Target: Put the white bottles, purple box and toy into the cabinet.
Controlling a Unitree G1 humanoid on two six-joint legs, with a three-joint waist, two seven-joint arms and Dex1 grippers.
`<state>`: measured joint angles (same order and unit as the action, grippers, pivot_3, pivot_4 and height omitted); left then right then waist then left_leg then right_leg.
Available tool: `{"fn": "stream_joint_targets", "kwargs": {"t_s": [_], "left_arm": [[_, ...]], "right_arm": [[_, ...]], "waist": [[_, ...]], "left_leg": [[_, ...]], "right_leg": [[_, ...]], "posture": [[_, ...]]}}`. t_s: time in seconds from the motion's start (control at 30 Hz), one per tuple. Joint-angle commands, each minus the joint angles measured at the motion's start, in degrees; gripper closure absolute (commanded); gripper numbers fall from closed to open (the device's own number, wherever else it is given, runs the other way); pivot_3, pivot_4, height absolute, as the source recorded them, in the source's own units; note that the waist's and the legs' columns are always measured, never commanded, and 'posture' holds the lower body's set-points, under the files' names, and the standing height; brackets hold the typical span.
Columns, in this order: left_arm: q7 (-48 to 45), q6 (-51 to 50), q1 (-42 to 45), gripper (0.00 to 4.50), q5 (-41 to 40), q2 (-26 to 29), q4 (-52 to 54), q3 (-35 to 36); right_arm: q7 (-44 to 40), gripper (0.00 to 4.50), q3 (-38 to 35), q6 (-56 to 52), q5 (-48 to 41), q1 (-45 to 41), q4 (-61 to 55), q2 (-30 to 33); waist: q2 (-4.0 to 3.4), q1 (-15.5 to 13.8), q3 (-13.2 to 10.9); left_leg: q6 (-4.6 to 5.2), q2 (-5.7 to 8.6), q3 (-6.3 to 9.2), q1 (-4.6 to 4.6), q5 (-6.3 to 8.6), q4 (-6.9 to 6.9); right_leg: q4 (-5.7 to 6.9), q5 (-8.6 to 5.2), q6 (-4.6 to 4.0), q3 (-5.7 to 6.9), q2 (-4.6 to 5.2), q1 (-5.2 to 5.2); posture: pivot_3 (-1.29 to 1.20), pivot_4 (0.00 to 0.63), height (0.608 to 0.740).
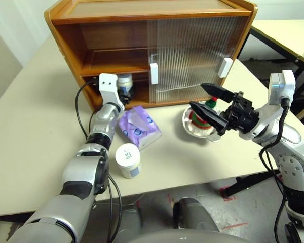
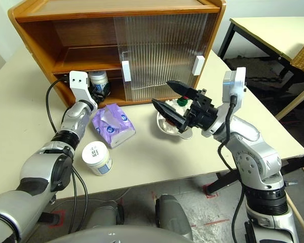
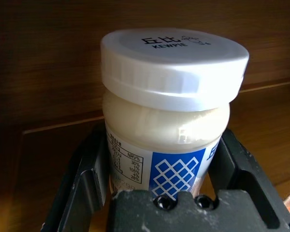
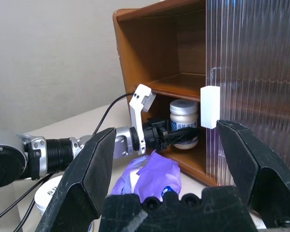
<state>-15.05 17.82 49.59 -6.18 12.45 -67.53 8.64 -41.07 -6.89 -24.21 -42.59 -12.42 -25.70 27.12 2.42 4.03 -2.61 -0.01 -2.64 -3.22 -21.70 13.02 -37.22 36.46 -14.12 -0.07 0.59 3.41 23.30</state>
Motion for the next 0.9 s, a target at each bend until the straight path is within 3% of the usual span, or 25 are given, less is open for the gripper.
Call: {"fn": "stream_joint_targets", "kwargs": {"t_s": [0.03, 0.6, 0.63, 0.7, 0.9], "left_arm": [[1.1, 1.4, 1.5, 1.35, 1.0, 0.2, -1.4, 0.2], [1.7, 0.7, 1.7, 1.35, 2.1, 0.0, -3.8, 0.2], [1.3, 0.5, 1.7, 0.61, 2.0, 0.0, -3.8, 0.4], [0.5, 0.2, 1.6, 0.01, 1.8, -0.1, -3.8, 0.6], [-2.1, -0.2, 1.0, 0.01, 0.6, 0.0, -3.0, 2.2]], "right_arm": [[0.2, 0.0, -0.8, 0.1, -0.3, 0.4, -1.1, 0.5], [0.6, 0.0, -0.9, -0.2, -0.4, 0.3, -1.3, 0.5], [0.6, 0.0, -0.9, -0.2, -0.4, 0.2, -1.2, 0.5], [0.6, 0.0, -0.7, -0.2, -0.4, 0.1, -1.1, 0.5], [0.2, 0.0, -0.6, -0.2, -0.3, -0.4, -0.4, 0.5]], "waist": [[0.0, 0.0, 0.0], [0.03, 0.1, 0.0], [0.03, 0.1, 0.0], [0.04, 0.1, 0.0], [0.06, 0.1, 0.1]], "left_leg": [[-0.01, 0.0, 0.0, 0.0, 0.01, 0.0], [-0.05, 0.0, 0.0, 0.0, 0.02, -0.02], [-0.05, 0.0, 0.0, 0.0, 0.02, -0.02], [-0.05, 0.0, 0.0, 0.01, 0.03, -0.03], [-0.07, 0.0, 0.0, 0.03, 0.03, -0.07]], "right_leg": [[0.0, 0.0, 0.0, 0.0, 0.0, 0.0], [0.02, 0.01, -0.01, 0.0, 0.0, 0.0], [0.02, 0.02, -0.01, 0.0, 0.0, 0.0], [0.02, 0.02, -0.02, 0.01, 0.0, 0.0], [0.09, 0.02, -0.02, 0.0, 0.0, -0.02]], "posture": [[-0.14, 0.0, 0.74], [-0.13, 0.0, 0.74], [-0.13, 0.0, 0.74], [-0.13, 0.0, 0.74], [-0.12, 0.0, 0.74]]}}
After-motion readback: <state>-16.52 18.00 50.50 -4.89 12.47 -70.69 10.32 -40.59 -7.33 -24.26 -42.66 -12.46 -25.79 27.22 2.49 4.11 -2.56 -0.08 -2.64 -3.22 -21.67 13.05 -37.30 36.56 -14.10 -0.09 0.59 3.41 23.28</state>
